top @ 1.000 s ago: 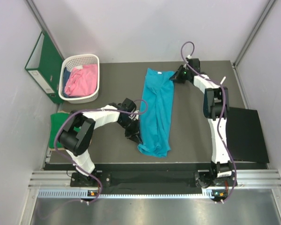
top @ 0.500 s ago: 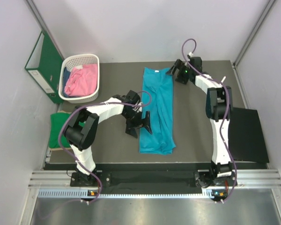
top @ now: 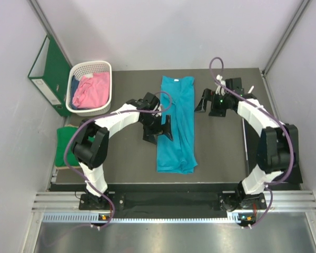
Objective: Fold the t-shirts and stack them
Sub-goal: Rotate the tshirt 90 degrees
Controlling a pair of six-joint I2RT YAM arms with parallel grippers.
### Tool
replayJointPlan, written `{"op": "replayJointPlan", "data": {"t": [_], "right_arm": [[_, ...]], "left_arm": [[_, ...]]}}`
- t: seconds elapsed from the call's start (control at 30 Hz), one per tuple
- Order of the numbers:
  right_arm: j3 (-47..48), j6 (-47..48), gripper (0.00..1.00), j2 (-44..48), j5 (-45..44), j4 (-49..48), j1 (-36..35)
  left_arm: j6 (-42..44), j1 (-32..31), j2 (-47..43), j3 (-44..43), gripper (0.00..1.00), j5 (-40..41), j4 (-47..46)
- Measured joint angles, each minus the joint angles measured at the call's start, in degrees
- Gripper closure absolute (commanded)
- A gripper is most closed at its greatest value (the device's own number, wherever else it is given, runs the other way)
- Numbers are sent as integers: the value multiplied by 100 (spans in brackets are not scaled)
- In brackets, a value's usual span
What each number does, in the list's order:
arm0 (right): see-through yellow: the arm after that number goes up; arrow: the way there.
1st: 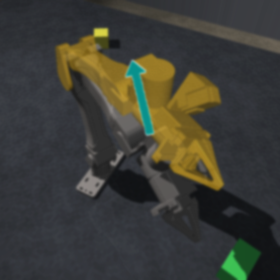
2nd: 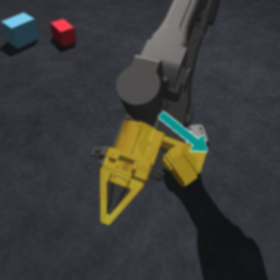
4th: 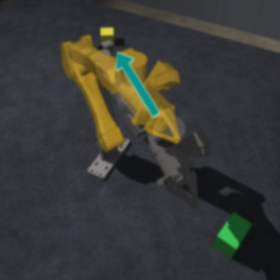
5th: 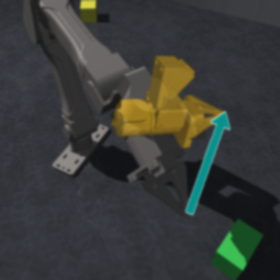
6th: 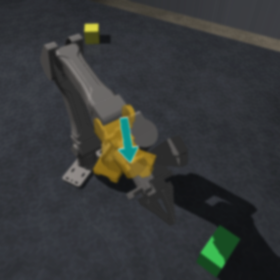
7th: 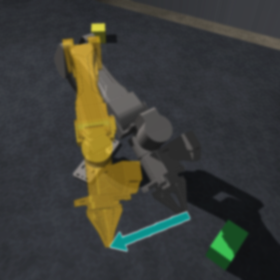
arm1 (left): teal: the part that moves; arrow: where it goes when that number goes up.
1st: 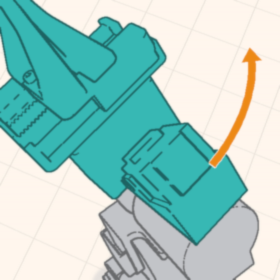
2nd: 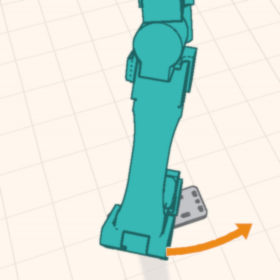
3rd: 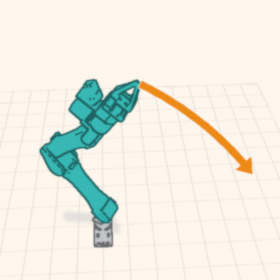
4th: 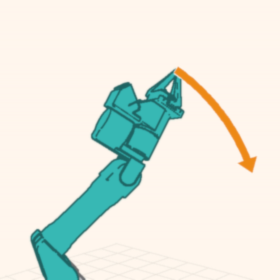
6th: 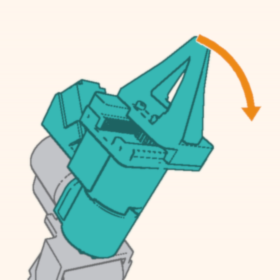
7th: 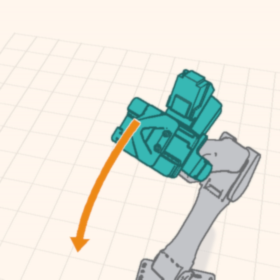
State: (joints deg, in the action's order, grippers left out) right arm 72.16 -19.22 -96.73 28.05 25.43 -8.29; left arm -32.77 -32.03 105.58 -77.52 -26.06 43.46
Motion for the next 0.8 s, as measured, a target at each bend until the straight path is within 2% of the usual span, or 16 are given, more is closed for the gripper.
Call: {"op": "replayJointPlan", "data": {"t": [0.03, 0.1, 0.13, 0.23, 0.33, 0.5, 0.77, 0.8], "right_arm": [[-155, 87, 11, 190, -20, 190, -61], [-490, 254, 21, 518, -107, 590, -262], [-680, 306, 36, 660, -133, 798, -400], [-1248, 319, 52, 1003, -146, 1266, -804], [-1786, 199, 55, 1298, -142, 1565, -1121], [-2365, -17, 55, 1635, -149, 1875, -1375], [-2605, -356, 55, 1803, -146, 1805, -1880], [-2605, -402, 58, 1788, -149, 1744, -1965]], "left_arm": [[-4, 4, 11, -59, 2, 42, 33], [-22, 39, 63, -199, 2, 149, 68], [-37, 61, 92, -249, 2, 177, 70], [-98, 160, 120, -306, 2, 256, 90], [-179, 282, 122, -382, 2, 321, 160], [-212, 372, 122, -476, 2, 455, 234], [-321, 369, 87, -216, 2, 538, 291], [-330, 369, 81, -160, 2, 551, 289]]}}
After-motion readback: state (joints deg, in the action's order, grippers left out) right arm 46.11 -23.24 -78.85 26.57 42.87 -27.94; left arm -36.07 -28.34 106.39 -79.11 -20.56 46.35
